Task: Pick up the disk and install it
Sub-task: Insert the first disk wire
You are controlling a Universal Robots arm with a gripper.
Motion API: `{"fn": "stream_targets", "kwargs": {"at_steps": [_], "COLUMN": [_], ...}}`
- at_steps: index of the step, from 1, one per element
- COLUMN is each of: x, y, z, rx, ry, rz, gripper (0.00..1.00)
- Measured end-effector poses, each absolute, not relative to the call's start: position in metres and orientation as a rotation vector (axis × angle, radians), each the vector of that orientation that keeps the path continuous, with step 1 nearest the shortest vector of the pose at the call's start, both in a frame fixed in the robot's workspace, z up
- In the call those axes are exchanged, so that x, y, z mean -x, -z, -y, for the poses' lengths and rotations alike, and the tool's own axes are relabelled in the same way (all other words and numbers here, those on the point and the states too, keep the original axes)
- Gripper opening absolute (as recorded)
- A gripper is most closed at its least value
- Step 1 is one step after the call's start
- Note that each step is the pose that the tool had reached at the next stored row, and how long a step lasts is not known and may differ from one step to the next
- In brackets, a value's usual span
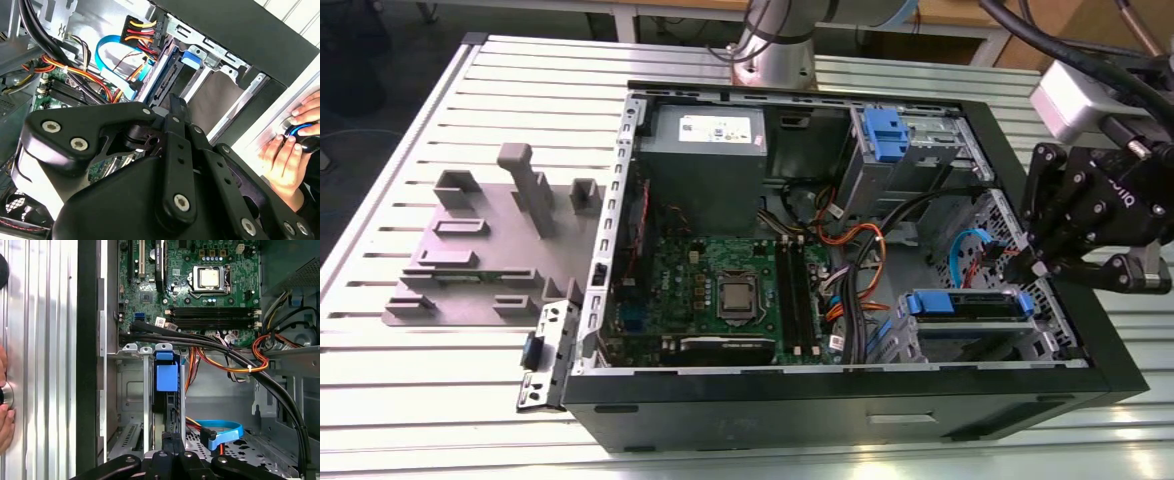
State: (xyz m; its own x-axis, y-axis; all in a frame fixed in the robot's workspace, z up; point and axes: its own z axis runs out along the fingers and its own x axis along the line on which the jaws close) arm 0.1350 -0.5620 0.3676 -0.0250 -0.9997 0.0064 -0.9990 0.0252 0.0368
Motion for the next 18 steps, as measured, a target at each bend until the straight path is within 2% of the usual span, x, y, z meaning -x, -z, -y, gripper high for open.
{"fn": "stream_targets", "kwargs": {"at_steps": [18], "x": [-0.145], "y": [-0.367], "z": [0.556], "rx": [-2.187], "ry": [0.034], "rz": [2.213], "gripper": [0.11]}}
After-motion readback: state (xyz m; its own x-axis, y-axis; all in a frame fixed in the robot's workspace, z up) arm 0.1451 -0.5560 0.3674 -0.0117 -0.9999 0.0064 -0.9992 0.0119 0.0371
